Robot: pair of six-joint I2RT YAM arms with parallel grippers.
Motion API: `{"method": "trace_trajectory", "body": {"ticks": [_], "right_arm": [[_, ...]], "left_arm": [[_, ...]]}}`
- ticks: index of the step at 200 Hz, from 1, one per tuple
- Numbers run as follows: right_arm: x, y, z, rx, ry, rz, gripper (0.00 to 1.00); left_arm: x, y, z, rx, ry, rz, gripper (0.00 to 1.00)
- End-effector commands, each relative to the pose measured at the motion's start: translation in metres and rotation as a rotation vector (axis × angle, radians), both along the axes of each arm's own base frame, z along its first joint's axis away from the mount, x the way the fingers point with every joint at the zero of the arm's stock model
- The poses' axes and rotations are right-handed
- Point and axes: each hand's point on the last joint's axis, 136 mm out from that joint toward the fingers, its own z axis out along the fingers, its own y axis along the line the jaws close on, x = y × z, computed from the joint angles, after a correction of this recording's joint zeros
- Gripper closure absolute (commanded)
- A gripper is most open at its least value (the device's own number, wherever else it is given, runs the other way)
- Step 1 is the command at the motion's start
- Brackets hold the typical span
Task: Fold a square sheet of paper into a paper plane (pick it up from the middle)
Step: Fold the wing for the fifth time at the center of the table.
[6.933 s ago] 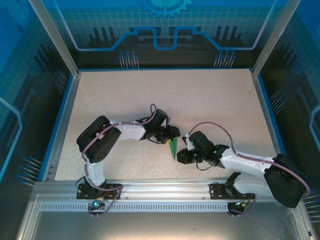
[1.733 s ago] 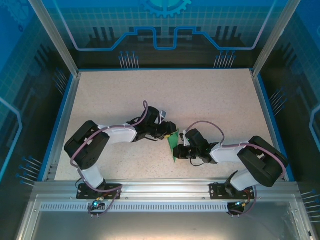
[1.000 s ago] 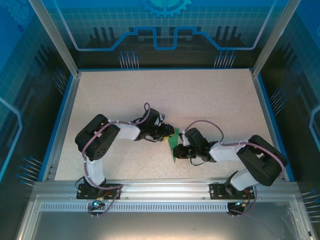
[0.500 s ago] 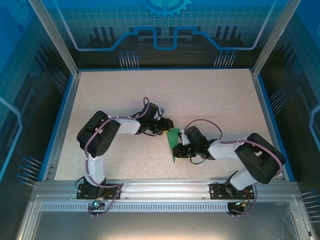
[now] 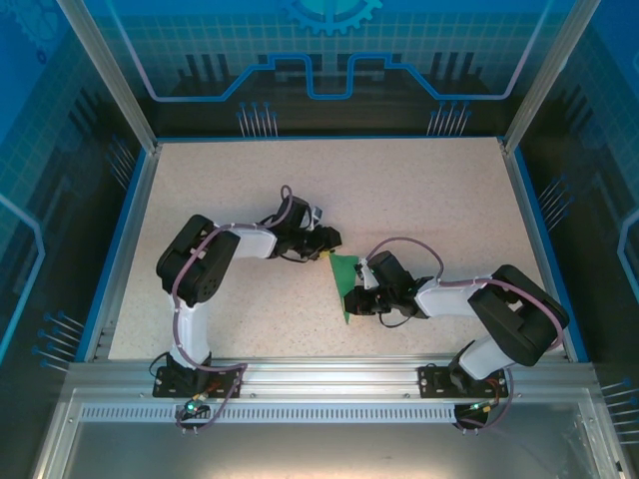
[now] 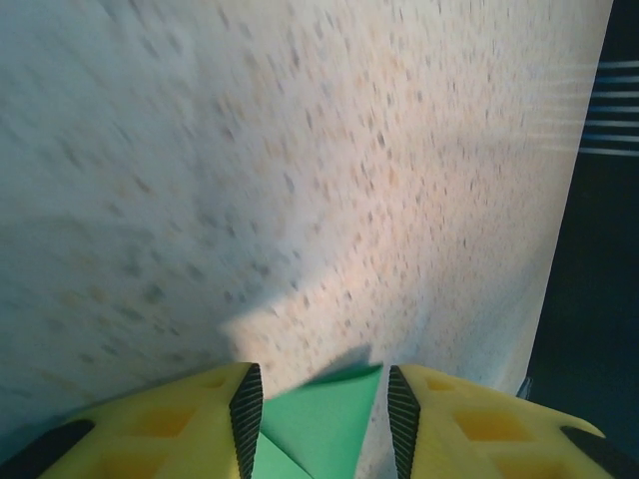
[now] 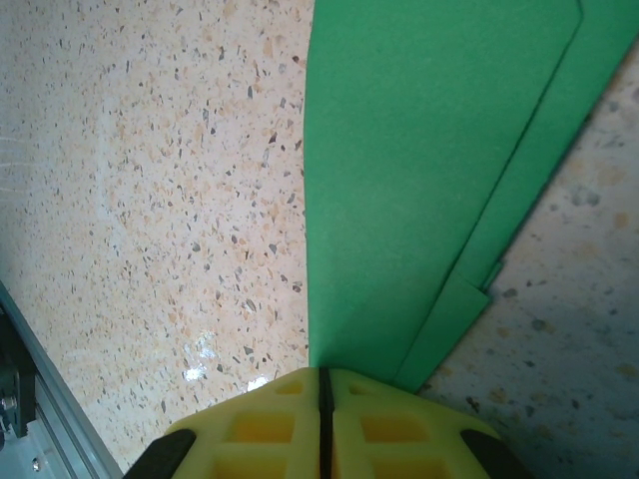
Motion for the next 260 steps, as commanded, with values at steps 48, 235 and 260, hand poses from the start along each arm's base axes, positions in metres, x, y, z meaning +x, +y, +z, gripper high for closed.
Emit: {"method": "trace_trajectory", "body": {"ticks": [48, 235, 260], "right_arm": [[-0.029, -0.032, -0.045, -0.198, 0.129, 0.02, 0.9], [-0.017, -0.018, -0.004, -0.114, -0.011, 0.209, 0.86], [-0.01, -0.011, 0.018, -0.051, -0.019, 0.19, 0.83]], "left_arm": [[0.018, 0.019, 0.03, 0.004, -0.037, 0.014, 0.55], [-0.075, -0.013, -0.005, 0.048, 0.042, -0.032, 0.57], [-0.08, -0.01, -0.011, 0.056, 0.049, -0.03, 0.57]]}}
